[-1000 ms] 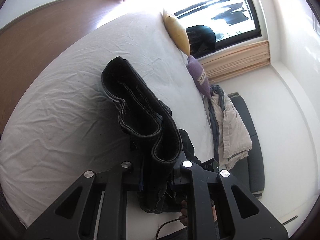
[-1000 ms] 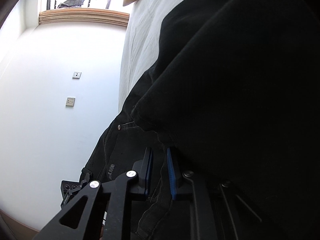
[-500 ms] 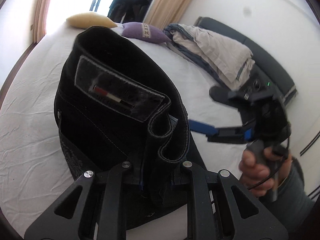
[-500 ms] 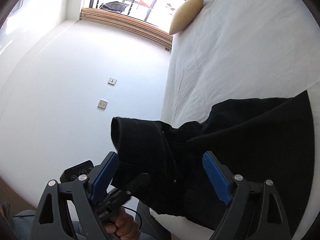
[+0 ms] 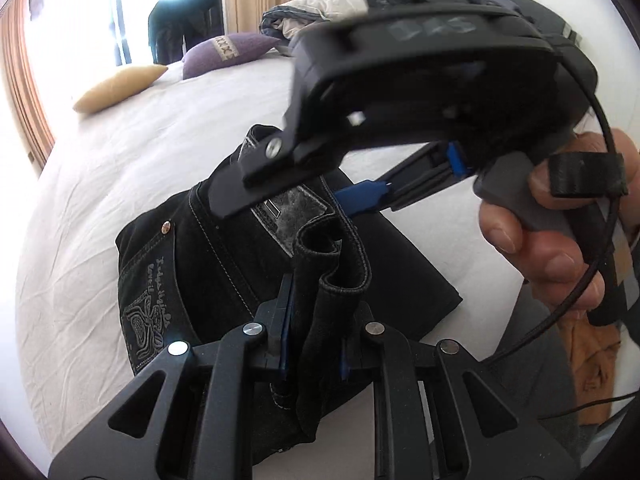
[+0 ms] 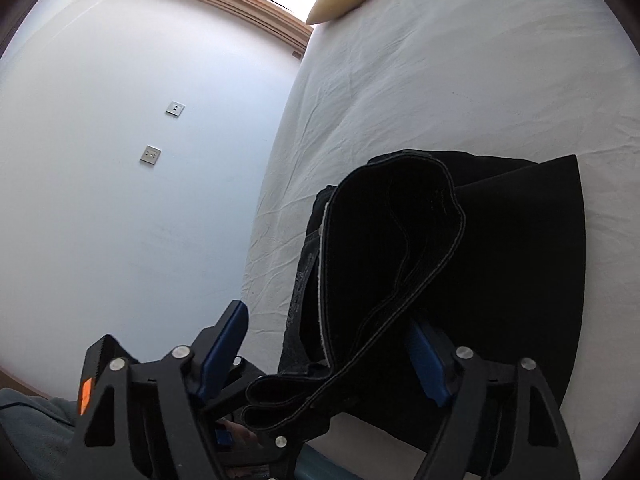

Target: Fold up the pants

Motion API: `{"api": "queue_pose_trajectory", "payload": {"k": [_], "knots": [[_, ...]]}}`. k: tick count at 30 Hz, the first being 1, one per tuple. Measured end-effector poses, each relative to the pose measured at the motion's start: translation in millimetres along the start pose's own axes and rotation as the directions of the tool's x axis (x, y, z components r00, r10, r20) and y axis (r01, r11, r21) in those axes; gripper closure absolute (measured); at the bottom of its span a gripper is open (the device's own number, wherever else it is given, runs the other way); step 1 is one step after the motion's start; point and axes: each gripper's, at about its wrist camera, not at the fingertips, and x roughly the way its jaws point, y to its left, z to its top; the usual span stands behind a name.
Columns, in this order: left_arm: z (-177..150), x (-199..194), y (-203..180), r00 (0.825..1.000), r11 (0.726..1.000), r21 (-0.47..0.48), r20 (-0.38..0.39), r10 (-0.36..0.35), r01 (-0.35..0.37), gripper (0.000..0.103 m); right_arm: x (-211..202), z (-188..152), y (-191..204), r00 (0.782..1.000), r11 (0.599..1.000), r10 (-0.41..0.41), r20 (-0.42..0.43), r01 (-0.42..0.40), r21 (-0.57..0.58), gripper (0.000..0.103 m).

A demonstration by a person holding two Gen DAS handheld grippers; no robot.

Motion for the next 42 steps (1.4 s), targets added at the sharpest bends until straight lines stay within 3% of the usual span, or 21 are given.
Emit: {"api": "queue_pose_trajectory", "payload": {"k": [1, 2, 9, 20, 25, 27, 30, 32, 33, 34, 35, 36, 37, 39, 42], "knots": [[0.1, 0.1, -3.2, 1.0, 1.0, 0.011, 0.001, 0.003, -0.003, 0.087, 3.1, 1.4, -3.5, 1.0, 1.0, -0.024, -0.004, 0.024, 0.003, 0.065], [0.3, 0.8, -5.2, 1.0, 1.0, 0.013, 0.001, 0.004, -0.004, 0.087, 3.9, 2.5, -7.0, 0.999, 0.999, -0.039, -0.002, 0.039, 0.013, 0.079], [-7.2, -0.1, -3.8, 1.0, 0.998, 0.062, 0.005, -0.012, 0.012, 0.087, -13.2, 2.7, -21.0, 0.997, 0.999, -0.034, 0.068, 0.034, 0.012, 0.085], [6.8, 29.2, -47.7, 0.999, 0.988, 0.147, -0.018, -0.04, 0.043, 0.087, -28.4, 6.2, -59.7, 0.988, 0.997, -0.035, 0.154, 0.024, 0.071, 0.086], [-1.5, 59.1, -62.8, 0.997, 0.983, 0.18, -0.068, -0.029, 0.041, 0.087, -12.4, 1.4, -92.0, 0.99, 0.992, -0.012, 0.137, -0.005, 0.128, 0.086], [-12.6, 77.1, -64.7, 0.993, 0.98, 0.192, -0.114, -0.029, 0.051, 0.084, 0.8, -1.6, -110.6, 0.992, 0.982, -0.003, 0.123, -0.02, 0.188, 0.085], [-19.7, 78.0, -59.2, 0.987, 0.983, 0.158, -0.143, -0.075, 0.098, 0.07, 4.9, -4.7, -118.1, 0.987, 0.973, 0.056, 0.154, -0.089, 0.215, 0.083], [-20.2, 63.7, -50.7, 0.975, 0.98, 0.093, -0.155, -0.16, 0.175, 0.032, -1.8, -4.9, -113.4, 0.984, 0.973, 0.05, 0.17, -0.086, 0.213, 0.073], [-21.2, 52.9, -45.5, 0.97, 0.976, 0.062, -0.14, -0.199, 0.209, 0.025, -8.8, -7.3, -113.2, 0.983, 0.974, 0.036, 0.181, -0.075, 0.215, 0.067], [-22.3, 41.2, -40.4, 0.969, 0.974, 0.047, -0.125, -0.215, 0.222, 0.023, -16.3, -7.2, -110.6, 0.981, 0.974, 0.002, 0.193, -0.046, 0.222, 0.053], [-23.6, 29.6, -34.2, 0.967, 0.971, 0.038, -0.108, -0.232, 0.237, 0.023, -26.3, -8.0, -107.1, 0.977, 0.973, -0.057, 0.205, 0.009, 0.229, 0.033], [-24.5, 17.1, -26.8, 0.967, 0.969, 0.024, -0.081, -0.242, 0.244, 0.023, -36.4, -8.9, -102.9, 0.969, 0.972, -0.106, 0.221, 0.053, 0.229, 0.029], [-25.2, 5.7, -16.3, 0.969, 0.97, -0.001, -0.049, -0.242, 0.242, 0.023, -44.6, -10.3, -99.0, 0.966, 0.973, -0.104, 0.237, 0.05, 0.224, 0.029], [-26.4, -9.2, 8.3, 0.974, 0.972, -0.066, 0.001, -0.227, 0.227, 0.023, -53.5, -13.8, -80.5, 0.961, 0.983, -0.005, 0.275, -0.045, 0.176, 0.03], [-30.7, -12.3, 43.6, 0.981, 0.965, -0.175, 0.037, -0.191, 0.195, 0.023, -39.5, -21.3, -45.6, 0.964, 0.987, 0.124, 0.237, -0.144, 0.068, 0.032]]}}
